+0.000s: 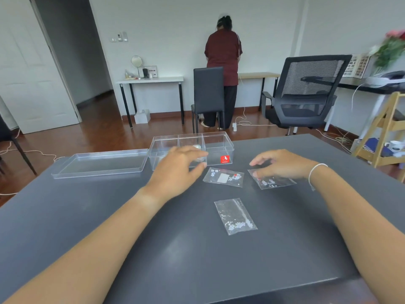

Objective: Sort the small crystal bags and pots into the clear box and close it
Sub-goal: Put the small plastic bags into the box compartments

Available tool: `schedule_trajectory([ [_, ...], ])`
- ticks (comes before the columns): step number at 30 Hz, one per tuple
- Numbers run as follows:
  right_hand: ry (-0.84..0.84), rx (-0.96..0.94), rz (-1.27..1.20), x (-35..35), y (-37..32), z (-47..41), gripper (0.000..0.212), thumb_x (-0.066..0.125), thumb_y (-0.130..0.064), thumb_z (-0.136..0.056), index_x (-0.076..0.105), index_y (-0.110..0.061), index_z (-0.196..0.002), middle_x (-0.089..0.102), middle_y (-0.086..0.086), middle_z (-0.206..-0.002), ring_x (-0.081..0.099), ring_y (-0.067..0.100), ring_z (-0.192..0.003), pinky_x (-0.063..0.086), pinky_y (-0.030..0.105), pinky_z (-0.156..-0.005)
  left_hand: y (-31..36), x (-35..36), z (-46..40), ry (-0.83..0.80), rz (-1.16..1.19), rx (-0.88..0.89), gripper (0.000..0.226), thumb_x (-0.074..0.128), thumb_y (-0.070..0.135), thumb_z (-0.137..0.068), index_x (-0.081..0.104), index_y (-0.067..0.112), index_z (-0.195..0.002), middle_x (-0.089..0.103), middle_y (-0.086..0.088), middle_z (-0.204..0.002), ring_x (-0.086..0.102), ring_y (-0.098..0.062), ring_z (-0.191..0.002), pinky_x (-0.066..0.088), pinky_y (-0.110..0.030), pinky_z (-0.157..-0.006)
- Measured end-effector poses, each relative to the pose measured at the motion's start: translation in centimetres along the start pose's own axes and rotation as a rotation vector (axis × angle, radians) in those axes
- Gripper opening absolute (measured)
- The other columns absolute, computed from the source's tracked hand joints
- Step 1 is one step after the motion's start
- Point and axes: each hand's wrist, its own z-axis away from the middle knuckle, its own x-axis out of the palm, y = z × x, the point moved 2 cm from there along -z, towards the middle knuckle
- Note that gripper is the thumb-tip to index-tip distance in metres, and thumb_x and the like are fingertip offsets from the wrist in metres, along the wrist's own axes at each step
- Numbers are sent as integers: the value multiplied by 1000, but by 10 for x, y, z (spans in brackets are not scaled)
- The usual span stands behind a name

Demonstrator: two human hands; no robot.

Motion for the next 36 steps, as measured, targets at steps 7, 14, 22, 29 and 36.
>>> schedule_trajectory([
  [7,-133,13,50,-1,3,2,27,67,-38,-75,55,-42,-98,50,-7,-111,45,14,-108,33,29,-95,17,25,1,-222,-9,69,30,47,32,-91,61,27,-117,62,7,-123,51,-21,-115,39,-38,-102],
  [14,-135,23,17,5,-1,0,37,69,-39,-74,55,-33,-107,49,-6,-103,49,16,-104,34,26,-88,15,25,3,-240,-18,-44,20,48,39,-88,65,28,-90,62,9,-90,53,-20,-92,44,-34,-76],
  [22,-121,-47,-53,11,-7,-2,21,73,-32,-71,54,-33,-80,54,-10,-89,53,8,-80,42,27,-77,13,24,2,-256,-81,-185,27,56,46,-82,58,26,-99,59,4,-98,49,-20,-99,40,-30,-78],
  [29,-48,-95,-113,6,-13,1,17,67,-14,-77,56,-24,-71,58,-1,-76,54,19,-76,42,31,-77,8,20,-1,-300,107,-298,30,67,35,-77,55,31,-105,53,8,-100,51,-10,-84,35,-17,-63],
  [36,106,-153,-386,-11,-19,7,11,65,-12,-80,63,-23,-76,66,-5,-76,59,3,-67,45,7,-64,3,14,-2,-268,298,-409,52,73,18,-73,50,26,-119,52,13,-84,52,-4,-75,37,-19,-64],
])
